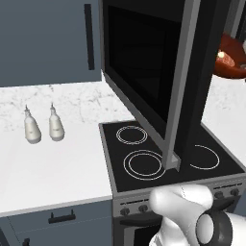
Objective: Open the microwave, place the bowl with waffle inside the microwave, then close the microwave door and turn it on.
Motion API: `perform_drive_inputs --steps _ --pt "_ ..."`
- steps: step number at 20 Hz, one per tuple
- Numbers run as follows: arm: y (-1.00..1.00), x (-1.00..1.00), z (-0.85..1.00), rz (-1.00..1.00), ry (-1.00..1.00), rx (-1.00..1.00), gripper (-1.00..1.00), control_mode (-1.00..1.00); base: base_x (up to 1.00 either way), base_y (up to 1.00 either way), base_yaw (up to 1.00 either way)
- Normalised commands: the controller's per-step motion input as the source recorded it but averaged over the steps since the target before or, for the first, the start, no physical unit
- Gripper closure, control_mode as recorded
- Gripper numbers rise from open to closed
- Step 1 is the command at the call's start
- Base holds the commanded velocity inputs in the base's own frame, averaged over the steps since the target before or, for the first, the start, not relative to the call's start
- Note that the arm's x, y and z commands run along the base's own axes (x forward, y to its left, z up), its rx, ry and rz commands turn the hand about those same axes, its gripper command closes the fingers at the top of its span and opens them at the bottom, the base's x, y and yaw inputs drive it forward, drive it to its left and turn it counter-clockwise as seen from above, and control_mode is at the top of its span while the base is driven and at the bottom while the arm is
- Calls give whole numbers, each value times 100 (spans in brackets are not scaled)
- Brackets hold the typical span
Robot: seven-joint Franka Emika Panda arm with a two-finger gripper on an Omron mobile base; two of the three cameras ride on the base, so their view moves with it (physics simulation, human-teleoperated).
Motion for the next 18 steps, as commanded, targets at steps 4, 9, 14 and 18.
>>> perform_drive_inputs --steps 4,9,14,18 --pt "65 91 42 -18 13 -24 100 -100 0 0 0" --pt "18 45 -4 -5 15 -10 100 -100 0 0 0" --pt "1 56 -22 0 0 0 100 -100 0 0 0" --pt "16 95 -26 -2 0 0 100 -100 0 0 0"
